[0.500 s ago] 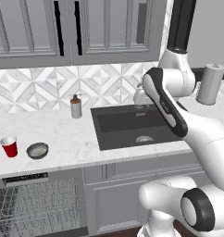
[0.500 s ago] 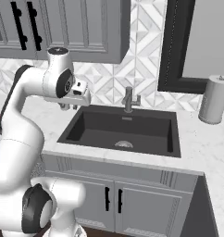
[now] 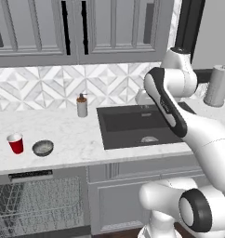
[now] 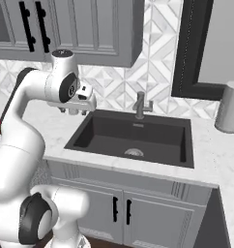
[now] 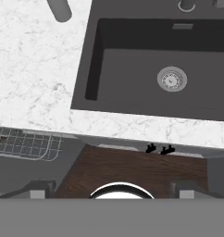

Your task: Pick up the cup and bowl from the counter, place them in the dishwasher, and close the dishwasher door.

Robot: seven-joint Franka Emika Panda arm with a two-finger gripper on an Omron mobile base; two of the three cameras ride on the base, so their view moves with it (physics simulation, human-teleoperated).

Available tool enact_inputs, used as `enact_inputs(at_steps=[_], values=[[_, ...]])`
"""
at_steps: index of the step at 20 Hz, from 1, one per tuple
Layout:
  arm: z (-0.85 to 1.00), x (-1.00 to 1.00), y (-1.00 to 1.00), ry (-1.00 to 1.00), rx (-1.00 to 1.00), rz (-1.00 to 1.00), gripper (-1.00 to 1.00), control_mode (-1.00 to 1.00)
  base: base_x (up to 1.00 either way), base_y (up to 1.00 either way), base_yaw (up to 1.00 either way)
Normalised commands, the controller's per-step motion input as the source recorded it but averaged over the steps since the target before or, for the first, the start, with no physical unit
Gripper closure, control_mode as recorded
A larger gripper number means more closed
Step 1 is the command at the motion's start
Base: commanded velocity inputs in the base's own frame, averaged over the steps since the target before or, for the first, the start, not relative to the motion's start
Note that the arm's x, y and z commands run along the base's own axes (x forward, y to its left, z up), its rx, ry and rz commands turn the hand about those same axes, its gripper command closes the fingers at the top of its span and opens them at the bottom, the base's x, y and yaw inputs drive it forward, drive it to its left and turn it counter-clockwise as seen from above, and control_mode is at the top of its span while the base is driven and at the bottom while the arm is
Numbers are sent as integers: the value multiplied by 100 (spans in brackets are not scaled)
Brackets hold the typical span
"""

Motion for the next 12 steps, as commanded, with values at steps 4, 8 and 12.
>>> enact_inputs(at_steps=[4,8,12], values=[[0,0,0,0,0,0,-100,100,-25,-3,36],[0,0,0,0,0,0,-100,100,-37,-9,39],[0,0,0,0,0,0,-100,100,-36,-8,40]])
